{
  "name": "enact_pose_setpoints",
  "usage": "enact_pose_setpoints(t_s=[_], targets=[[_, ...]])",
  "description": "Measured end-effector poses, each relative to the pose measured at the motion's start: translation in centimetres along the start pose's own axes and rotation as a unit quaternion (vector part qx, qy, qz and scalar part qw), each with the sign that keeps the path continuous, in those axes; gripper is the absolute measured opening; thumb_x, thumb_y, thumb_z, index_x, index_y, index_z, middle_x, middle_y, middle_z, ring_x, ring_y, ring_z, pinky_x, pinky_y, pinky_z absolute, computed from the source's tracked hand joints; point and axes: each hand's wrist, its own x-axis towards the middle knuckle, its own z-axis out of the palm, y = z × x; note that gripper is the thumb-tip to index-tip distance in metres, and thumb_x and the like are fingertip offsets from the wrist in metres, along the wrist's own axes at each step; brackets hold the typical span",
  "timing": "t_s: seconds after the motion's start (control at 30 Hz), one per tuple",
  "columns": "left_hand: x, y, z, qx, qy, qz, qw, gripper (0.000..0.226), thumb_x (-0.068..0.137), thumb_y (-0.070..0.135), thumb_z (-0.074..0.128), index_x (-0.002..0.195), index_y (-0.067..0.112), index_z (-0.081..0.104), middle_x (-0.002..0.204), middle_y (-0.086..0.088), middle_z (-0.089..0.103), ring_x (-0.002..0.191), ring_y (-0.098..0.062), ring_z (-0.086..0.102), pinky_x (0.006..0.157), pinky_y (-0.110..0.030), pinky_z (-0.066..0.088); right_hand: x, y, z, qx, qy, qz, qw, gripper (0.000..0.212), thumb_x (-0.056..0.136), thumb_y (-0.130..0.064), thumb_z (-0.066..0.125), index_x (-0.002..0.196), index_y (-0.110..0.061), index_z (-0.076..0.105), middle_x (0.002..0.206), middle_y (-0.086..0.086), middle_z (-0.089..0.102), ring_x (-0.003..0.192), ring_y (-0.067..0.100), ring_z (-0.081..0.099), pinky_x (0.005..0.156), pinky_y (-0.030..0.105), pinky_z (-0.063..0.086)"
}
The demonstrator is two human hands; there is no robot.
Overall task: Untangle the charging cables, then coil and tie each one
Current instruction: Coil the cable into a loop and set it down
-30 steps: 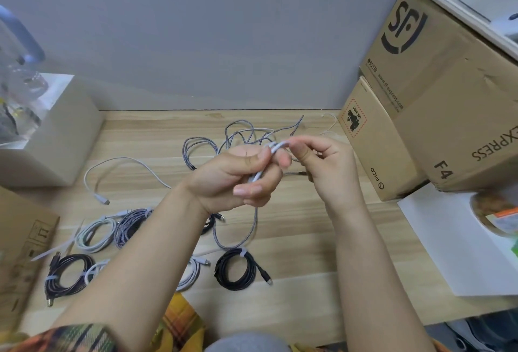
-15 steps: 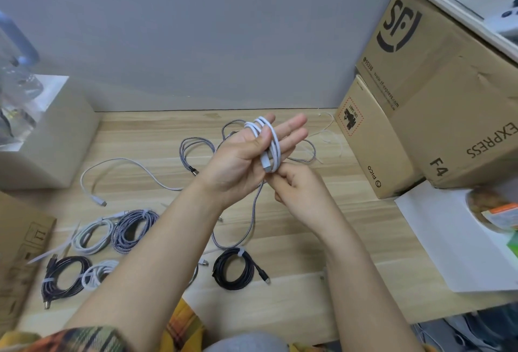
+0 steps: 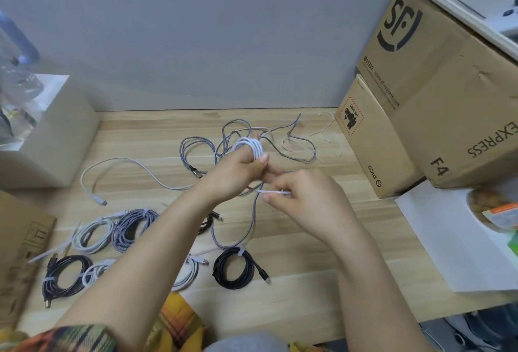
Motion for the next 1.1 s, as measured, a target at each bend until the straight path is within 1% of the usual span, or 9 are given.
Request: enact_pose_setpoints(t_s=[0.07,0.2,0.37,0.57,0.67,0.77,0.87,0.97,1.1], targets=[[-0.2,-0.2,-0.4,0.034,-0.033,-0.036,0.998,0.035,0.101,0.023,0.038,0.092,0.000,0.063,0.094,0.004,0.069,0.107,0.010,0.054,0.081,-0.017,0.037,0.1,0.2,-0.4,0.047,0.034,0.010,0.998,0.017,0.076,-0.041,0.070,0.065,-0.029,0.066,0.055,-0.006,0.052,0.059,0.010,0.045,0.052,0.028,0.030],[-1.1,-0.1,-1.4,-0.044,-0.209,-0.053,0.976,0.039,0.101,0.033,0.033,0.079,0.018,0.062,0.081,-0.017,0.072,0.064,-0.013,0.067,0.063,-0.027,0.037,0.6,0.9,-0.3,0.194,0.097,0.018,0.976,0.020,0.061,-0.030,0.083,0.057,-0.031,0.063,0.049,-0.017,0.055,0.052,0.001,0.047,0.057,0.027,0.037],[-0.9,-1.4,-2.5,-0.253,-0.322,0.003,0.912,0.041,0.094,0.039,0.046,0.109,0.005,0.063,0.056,-0.004,0.064,0.040,-0.009,0.054,0.059,-0.026,0.050,1.3,1.5,0.7,0.311,0.134,-0.023,0.941,0.026,0.072,-0.016,0.078,0.058,-0.036,0.068,0.063,-0.009,0.067,0.062,0.006,0.056,0.063,0.026,0.044],[-0.6,-1.2,-2.0,-0.464,-0.321,0.101,0.820,0.026,0.099,0.027,0.041,0.103,0.009,0.060,0.057,0.006,0.063,0.043,-0.009,0.041,0.068,-0.022,0.052,2.1,2.2,2.1,0.334,0.153,-0.031,0.930,0.014,0.090,-0.025,0.060,0.089,-0.028,0.073,0.058,-0.021,0.060,0.059,-0.003,0.053,0.060,0.021,0.038],[-0.2,-0.6,-2.2,-0.583,-0.302,0.083,0.750,0.035,0.101,0.020,0.035,0.119,-0.002,0.054,0.069,-0.004,0.065,0.050,-0.013,0.048,0.080,-0.029,0.052,2.4,2.7,3.0,0.324,0.114,-0.023,0.939,0.018,0.095,-0.030,0.052,0.101,-0.032,0.069,0.047,-0.025,0.049,0.049,-0.004,0.046,0.057,0.022,0.030],[0.0,0.4,-2.4,-0.625,-0.179,0.073,0.757,0.043,0.096,0.014,0.048,0.130,-0.011,0.044,0.071,-0.010,0.062,0.060,-0.019,0.062,0.082,-0.035,0.053,2.6,3.1,3.9,0.278,0.073,0.006,0.958,0.024,0.092,-0.044,0.048,0.109,-0.044,0.065,0.046,-0.017,0.044,0.049,0.001,0.037,0.062,0.028,0.034],[0.2,1.0,-1.5,-0.612,-0.020,0.057,0.789,0.048,0.080,0.019,0.059,0.121,-0.007,0.055,0.066,0.001,0.065,0.054,-0.009,0.064,0.070,-0.025,0.057,2.3,2.6,4.2,0.199,0.029,0.000,0.980,0.027,0.097,-0.036,0.045,0.118,-0.037,0.062,0.049,-0.019,0.050,0.060,0.006,0.046,0.069,0.030,0.042],[0.1,1.4,-0.5,-0.576,0.051,0.051,0.814,0.034,0.092,0.024,0.041,0.118,0.004,0.052,0.077,0.002,0.072,0.062,-0.006,0.067,0.066,-0.019,0.055,1.7,1.8,4.0,0.129,0.008,-0.023,0.991,0.023,0.097,-0.037,0.043,0.098,-0.028,0.064,0.057,-0.002,0.048,0.069,0.024,0.054,0.070,0.038,0.049],[-0.1,0.4,-0.5,-0.465,0.063,0.046,0.882,0.037,0.100,0.019,0.031,0.135,0.007,0.035,0.089,-0.001,0.074,0.075,-0.009,0.070,0.076,-0.021,0.056,0.9,1.4,3.4,0.050,-0.029,-0.012,0.998,0.034,0.097,-0.040,0.042,0.068,-0.024,0.051,0.059,0.000,0.045,0.070,0.026,0.048,0.062,0.035,0.038]])
